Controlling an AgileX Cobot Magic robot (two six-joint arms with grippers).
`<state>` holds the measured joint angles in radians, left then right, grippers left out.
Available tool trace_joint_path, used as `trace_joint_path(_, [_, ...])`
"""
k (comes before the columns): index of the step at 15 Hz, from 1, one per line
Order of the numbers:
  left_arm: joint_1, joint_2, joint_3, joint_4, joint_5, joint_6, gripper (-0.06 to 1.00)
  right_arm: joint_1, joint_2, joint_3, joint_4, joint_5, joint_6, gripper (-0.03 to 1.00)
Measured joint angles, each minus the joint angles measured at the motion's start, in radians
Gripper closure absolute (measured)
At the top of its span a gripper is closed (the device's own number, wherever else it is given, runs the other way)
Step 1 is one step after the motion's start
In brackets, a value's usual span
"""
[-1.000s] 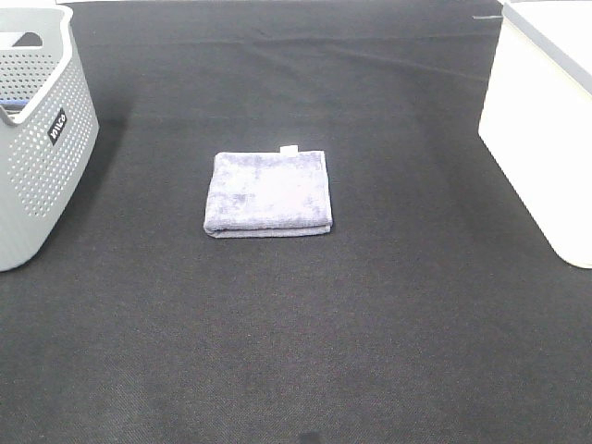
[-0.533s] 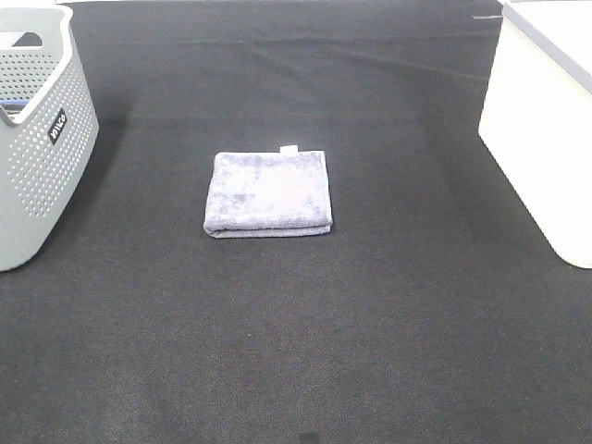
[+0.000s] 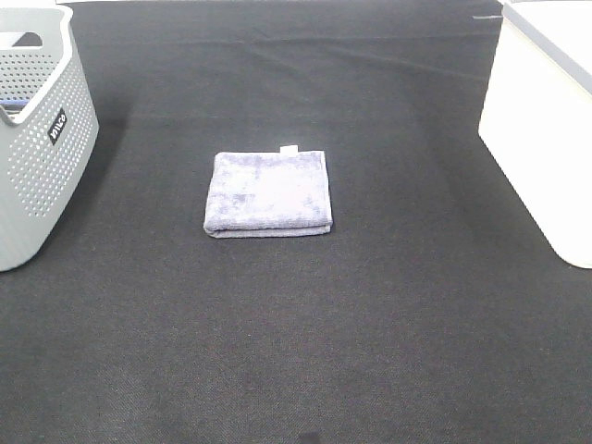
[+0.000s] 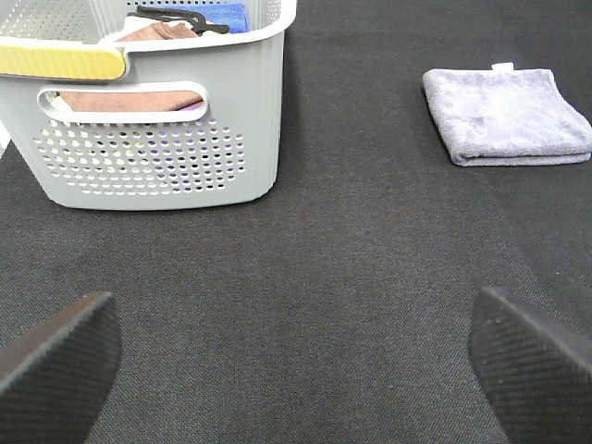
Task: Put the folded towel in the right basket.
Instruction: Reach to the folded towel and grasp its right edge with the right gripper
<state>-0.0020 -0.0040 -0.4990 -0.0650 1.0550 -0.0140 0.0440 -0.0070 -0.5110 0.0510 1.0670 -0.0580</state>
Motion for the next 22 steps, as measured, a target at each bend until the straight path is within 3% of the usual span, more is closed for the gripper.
trace_joint_path(22, [0.0,0.0,0.0,0.0,0.0,0.0,-0.02,0.0,0.0,0.0,0.0,0.0,0.0,0.31])
